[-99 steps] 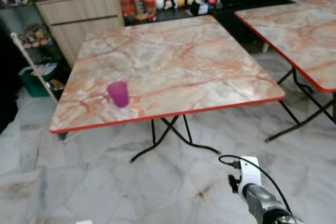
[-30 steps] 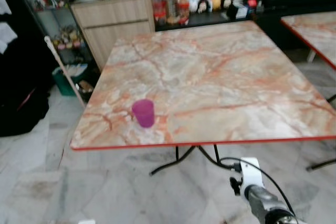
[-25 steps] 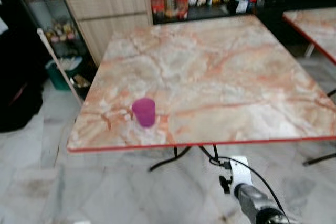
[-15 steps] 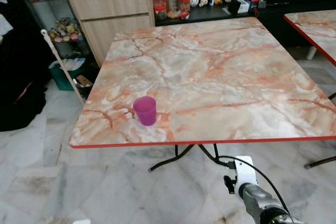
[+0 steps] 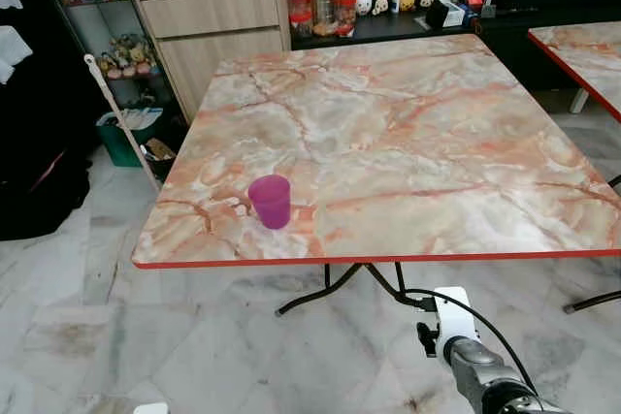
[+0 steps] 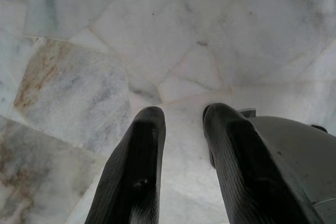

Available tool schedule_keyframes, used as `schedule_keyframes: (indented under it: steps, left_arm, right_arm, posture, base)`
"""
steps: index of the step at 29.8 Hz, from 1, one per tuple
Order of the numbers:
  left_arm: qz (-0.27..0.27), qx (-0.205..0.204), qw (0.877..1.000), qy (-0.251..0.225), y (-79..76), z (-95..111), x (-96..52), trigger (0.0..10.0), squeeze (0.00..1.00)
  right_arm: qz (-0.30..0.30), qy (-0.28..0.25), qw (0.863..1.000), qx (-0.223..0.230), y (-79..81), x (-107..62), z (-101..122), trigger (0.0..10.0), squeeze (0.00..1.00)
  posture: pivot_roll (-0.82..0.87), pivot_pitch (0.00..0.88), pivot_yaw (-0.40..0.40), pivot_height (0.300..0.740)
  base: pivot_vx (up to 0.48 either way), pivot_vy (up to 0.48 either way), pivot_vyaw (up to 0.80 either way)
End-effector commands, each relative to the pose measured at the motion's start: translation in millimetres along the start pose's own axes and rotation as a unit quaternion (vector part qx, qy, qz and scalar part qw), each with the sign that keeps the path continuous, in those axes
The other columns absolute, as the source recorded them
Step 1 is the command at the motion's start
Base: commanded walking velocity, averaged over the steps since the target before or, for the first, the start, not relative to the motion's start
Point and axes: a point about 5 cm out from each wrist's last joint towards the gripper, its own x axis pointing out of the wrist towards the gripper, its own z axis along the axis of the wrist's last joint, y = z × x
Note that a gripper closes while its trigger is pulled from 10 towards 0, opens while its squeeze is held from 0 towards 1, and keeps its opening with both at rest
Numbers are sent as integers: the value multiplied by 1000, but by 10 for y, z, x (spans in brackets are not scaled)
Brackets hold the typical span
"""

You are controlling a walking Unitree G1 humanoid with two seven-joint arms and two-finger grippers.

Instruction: Setting the table

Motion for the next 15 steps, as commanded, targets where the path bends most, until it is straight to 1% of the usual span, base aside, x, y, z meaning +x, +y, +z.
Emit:
schedule_keyframes:
  steps: [1, 4, 7, 13, 15]
  left_arm:
    - [0, 3, 1000, 2, 11, -7, -4, 10000, 0]
    - [1, 2, 1000, 2, 20, -31, -18, 10000, 0]
    - [2, 3, 1000, 4, 40, -67, -39, 10000, 0]
    - [7, -3, 1000, 16, 82, -172, -94, 10000, 0]
    - [15, -11, 1000, 24, 108, -237, -128, 10000, 0]
  right_arm:
    - [12, 2, 1000, -13, 42, 4, 45, 10000, 0]
    - [17, 9, 999, -26, 44, 3, 20, 10000, 0]
    - [19, 7, 999, -29, 55, 2, -5, 10000, 0]
    - [16, 19, 999, -32, 80, -3, -113, 10000, 0]
    - [21, 30, 999, -38, 101, -8, -183, 10000, 0]
  posture:
    - [-108, 0, 80, 740]
    - [-101, 9, 77, 740]
    - [-104, 17, 84, 740]
    - [-102, 9, 93, 740]
    - [-96, 6, 92, 740]
  base:
    - [0, 0, 0]
    - [0, 0, 0]
    - [0, 0, 0]
    - [0, 0, 0]
    - [0, 0, 0]
